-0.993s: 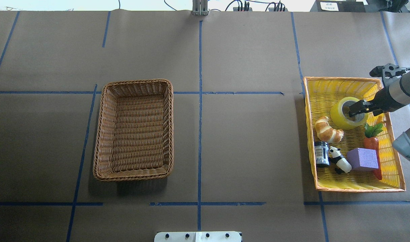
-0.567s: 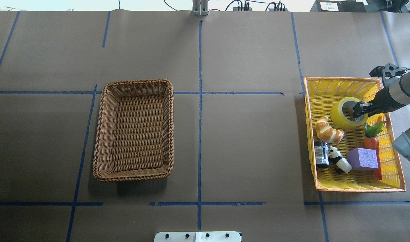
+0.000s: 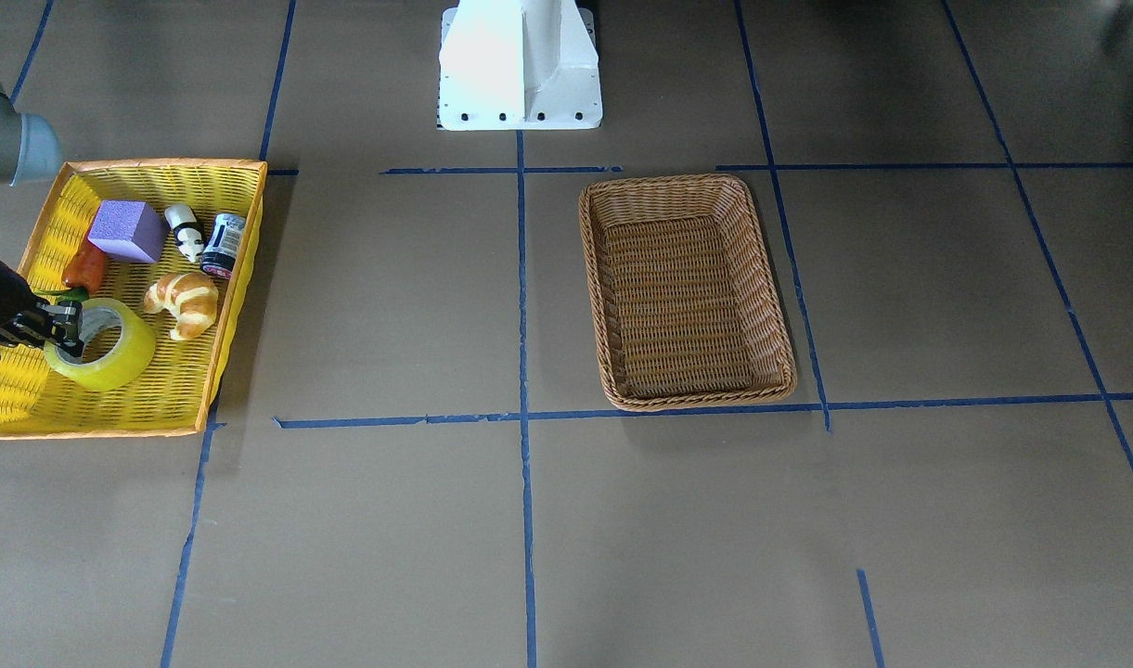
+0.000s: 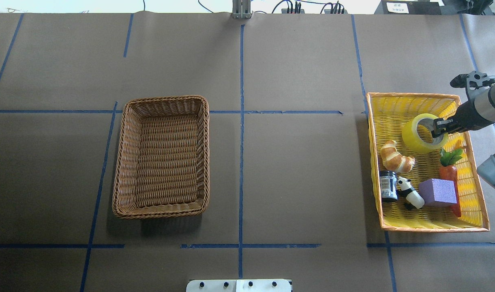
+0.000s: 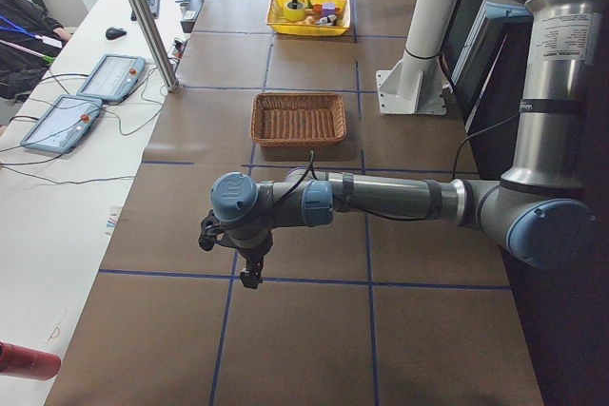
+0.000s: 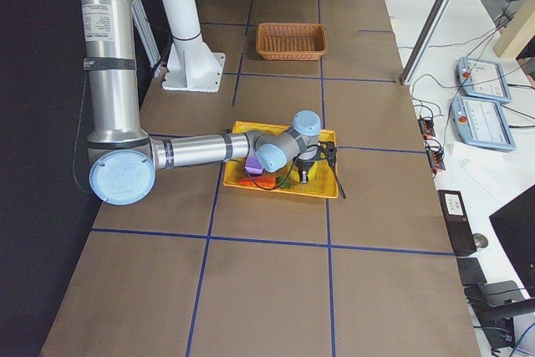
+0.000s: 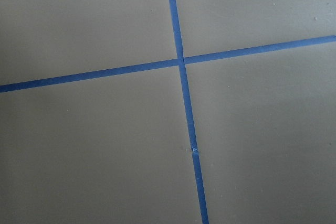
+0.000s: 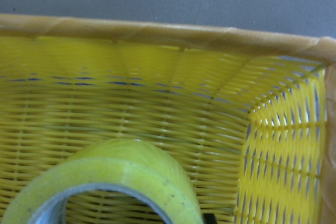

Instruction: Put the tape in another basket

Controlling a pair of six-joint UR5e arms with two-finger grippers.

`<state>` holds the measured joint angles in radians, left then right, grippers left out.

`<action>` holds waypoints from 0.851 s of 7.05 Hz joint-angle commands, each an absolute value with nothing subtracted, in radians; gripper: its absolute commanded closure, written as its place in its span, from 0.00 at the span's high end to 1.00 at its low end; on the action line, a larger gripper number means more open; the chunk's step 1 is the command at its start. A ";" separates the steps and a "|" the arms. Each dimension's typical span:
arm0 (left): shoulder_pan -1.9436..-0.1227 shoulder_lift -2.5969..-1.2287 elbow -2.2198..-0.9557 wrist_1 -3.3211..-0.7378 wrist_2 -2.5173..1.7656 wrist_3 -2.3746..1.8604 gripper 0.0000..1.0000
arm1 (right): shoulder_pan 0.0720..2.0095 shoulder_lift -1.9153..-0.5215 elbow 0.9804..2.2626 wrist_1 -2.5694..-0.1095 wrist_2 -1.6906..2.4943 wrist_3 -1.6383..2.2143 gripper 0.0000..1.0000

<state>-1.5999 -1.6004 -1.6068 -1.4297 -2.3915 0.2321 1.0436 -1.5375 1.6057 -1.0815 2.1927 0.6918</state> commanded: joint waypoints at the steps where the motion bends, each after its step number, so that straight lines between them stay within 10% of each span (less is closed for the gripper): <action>1: -1.600 -1.608 -1.608 -1.431 -2.391 0.233 1.00 | 1.090 -1.548 1.702 -1.083 2.198 0.695 0.00; 6: -1.458 -1.620 -1.733 -1.629 -2.391 -0.103 1.00 | 0.999 -1.389 1.802 -1.077 2.232 1.066 0.00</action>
<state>-1.5242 -1.6194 -1.7142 -1.5130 -2.3915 0.0569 1.0512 -1.4369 1.7642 -1.0799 2.2297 0.9206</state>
